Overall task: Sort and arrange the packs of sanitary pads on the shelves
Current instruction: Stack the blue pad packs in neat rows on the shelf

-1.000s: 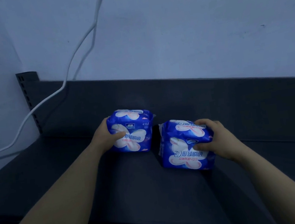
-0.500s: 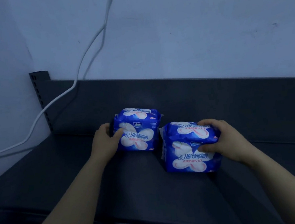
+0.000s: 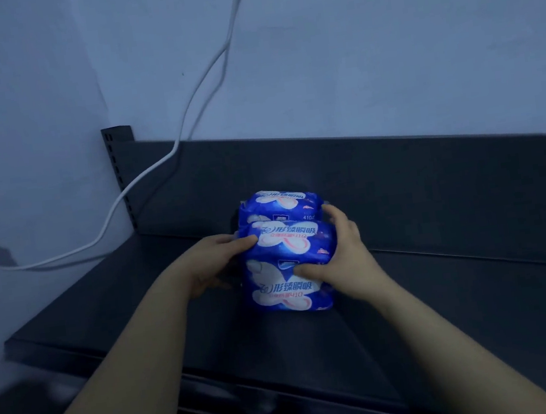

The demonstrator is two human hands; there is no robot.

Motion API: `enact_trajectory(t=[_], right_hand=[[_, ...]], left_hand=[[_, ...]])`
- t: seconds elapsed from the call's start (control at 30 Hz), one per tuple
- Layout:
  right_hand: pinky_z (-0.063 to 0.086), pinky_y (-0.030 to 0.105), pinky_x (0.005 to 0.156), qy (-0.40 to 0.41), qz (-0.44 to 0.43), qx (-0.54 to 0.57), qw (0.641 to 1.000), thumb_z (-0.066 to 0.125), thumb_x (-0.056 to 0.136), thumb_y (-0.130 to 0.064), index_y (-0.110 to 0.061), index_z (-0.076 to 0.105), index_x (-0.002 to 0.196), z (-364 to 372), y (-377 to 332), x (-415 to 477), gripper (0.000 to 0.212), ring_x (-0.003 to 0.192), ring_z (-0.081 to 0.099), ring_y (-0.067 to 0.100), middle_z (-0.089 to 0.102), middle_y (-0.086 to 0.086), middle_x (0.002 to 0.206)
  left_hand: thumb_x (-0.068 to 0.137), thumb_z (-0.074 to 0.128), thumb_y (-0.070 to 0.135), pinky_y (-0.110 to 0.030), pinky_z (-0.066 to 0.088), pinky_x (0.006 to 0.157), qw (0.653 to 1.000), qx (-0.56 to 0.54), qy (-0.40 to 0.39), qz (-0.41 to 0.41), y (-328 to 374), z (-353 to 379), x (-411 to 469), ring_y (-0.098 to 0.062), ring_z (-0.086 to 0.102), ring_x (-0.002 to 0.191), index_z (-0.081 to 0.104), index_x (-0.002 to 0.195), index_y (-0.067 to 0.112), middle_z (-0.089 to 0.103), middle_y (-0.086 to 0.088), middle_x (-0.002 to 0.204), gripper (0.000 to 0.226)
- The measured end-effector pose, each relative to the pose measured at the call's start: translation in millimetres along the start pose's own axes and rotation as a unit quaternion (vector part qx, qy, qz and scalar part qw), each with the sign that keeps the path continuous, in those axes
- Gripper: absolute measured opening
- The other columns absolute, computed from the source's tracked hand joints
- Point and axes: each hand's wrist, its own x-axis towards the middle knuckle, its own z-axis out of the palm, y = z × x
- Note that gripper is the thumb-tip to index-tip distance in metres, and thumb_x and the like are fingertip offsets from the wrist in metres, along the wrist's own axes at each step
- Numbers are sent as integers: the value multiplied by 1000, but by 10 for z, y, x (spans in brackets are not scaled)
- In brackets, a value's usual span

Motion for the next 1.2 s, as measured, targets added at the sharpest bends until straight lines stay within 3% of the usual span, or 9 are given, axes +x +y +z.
enact_trajectory(t=[0.1,0.23,0.33,0.47,0.63,0.77,0.9,1.03,1.2], right_hand=[[50,32,97,-9,44,114,992,88,64,-38,-31,24,143,-27,83,-1,102,114,57,6,46,-11,131],[58,31,80,-39,78,167,982,82,69,-38,-23,48,127,-53,138,-28,69,94,69,6,66,-7,117],[58,27,75,-27,74,188,979,81,74,-34,-25,50,125,51,128,-12,61,91,70,5,67,-9,113],[59,35,80,-20,92,178,980,82,71,-43,-26,50,122,138,139,39,62,91,71,9,67,-8,114],[59,38,82,-8,104,171,980,82,69,-47,-26,53,109,163,158,4,54,91,71,11,69,-7,109],[59,38,81,1,106,193,975,80,73,-43,-21,54,110,189,96,-32,51,89,72,12,70,-4,109],[59,39,83,5,104,197,975,80,74,-43,-23,55,110,271,79,-37,48,90,71,13,70,-5,109],[58,41,84,7,114,218,969,81,71,-46,-25,54,117,312,96,-5,57,93,71,14,69,-4,113],[59,37,82,5,107,195,975,80,73,-47,-24,52,120,268,62,-50,60,93,70,11,68,-6,115]], left_hand=[[86,68,43,-47,53,90,998,-55,14,-4,-95,-9,22,-29,68,103,64,119,20,74,-6,106,40],[87,66,43,-48,52,93,993,-111,43,12,-181,78,41,-31,68,102,66,116,21,74,-6,105,37],[89,63,45,-40,53,85,987,-130,86,31,-216,143,77,-26,70,94,68,110,23,75,-4,99,31],[93,57,46,-34,49,75,986,-106,120,52,-252,190,100,-18,69,80,69,96,24,76,0,88,26],[93,55,49,-32,50,72,985,-95,133,51,-282,216,96,-17,70,83,70,95,14,76,-1,89,38],[92,54,51,-35,51,76,981,-104,158,43,-267,247,74,-20,70,86,70,90,17,75,-3,89,38],[94,47,55,-45,51,90,976,-64,202,49,-251,248,59,-32,69,91,70,95,11,73,-15,92,49],[93,40,64,-41,49,88,981,-27,191,34,-200,251,9,-26,67,91,68,95,13,72,-9,92,58],[90,43,67,-47,50,93,977,-42,205,35,-213,245,-8,-24,67,93,68,98,14,72,-6,94,58]])
